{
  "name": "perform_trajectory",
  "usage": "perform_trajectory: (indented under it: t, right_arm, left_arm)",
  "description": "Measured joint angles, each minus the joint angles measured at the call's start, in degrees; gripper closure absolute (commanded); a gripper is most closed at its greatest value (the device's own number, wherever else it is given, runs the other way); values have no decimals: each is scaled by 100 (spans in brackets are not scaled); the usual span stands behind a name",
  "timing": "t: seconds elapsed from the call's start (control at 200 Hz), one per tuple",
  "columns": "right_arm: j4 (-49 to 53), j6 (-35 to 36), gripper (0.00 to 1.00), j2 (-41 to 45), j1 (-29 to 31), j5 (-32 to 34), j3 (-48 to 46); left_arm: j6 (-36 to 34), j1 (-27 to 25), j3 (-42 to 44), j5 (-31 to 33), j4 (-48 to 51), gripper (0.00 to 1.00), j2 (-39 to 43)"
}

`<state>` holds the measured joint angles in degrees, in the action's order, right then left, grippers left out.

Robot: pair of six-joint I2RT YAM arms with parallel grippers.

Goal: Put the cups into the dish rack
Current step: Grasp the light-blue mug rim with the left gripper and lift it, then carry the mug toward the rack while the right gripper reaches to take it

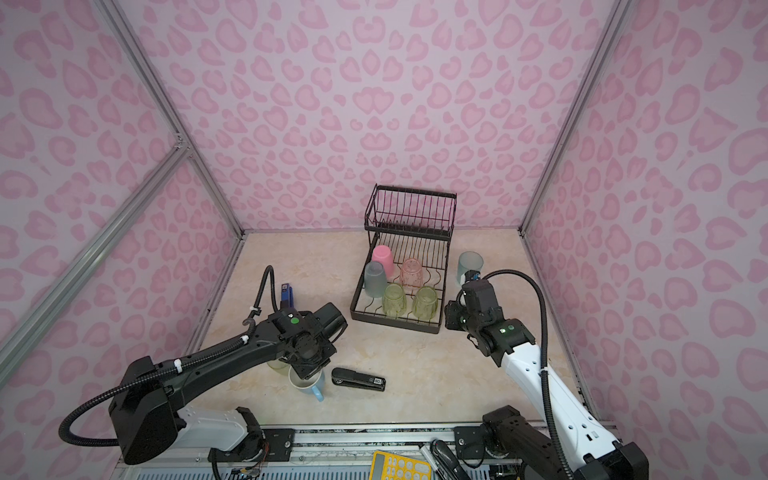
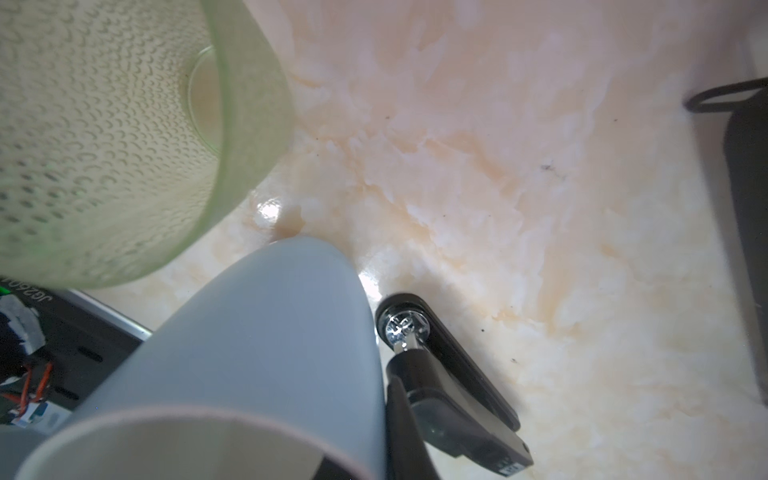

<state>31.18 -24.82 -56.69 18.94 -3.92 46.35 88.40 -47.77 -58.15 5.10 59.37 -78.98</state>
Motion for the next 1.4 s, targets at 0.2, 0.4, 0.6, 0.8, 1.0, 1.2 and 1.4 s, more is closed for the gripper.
perform_trajectory:
  t: [0.2,0.4,0.6,0.8,1.0,1.2,1.4]
  right_arm:
    - [-7,55,56,-31,-66,-2,26]
    - [-4,70,56,-28,-138,-24,46]
    - [-13,103,56,-20,-160,-66,81]
    - [-4,96,56,-26,-181,-216,179]
    - [-9,-155,56,-9,-184,-468,369]
    - [-243,-693,56,221,-184,-756,385]
    - [-903,-1843,56,564,-181,-1121,-11]
  left_arm:
    - [-63,-13,-446,46,133,92,-120]
    - [-131,-13,-911,76,258,92,-236]
    - [-264,-11,-1620,179,367,92,-302]
    - [-337,92,-2227,243,326,92,-297]
    - [-614,315,-2455,208,-221,92,-284]
    - [-901,555,-2559,-72,-1207,92,-280]
    - [-1172,769,-2820,-483,-2186,92,-422]
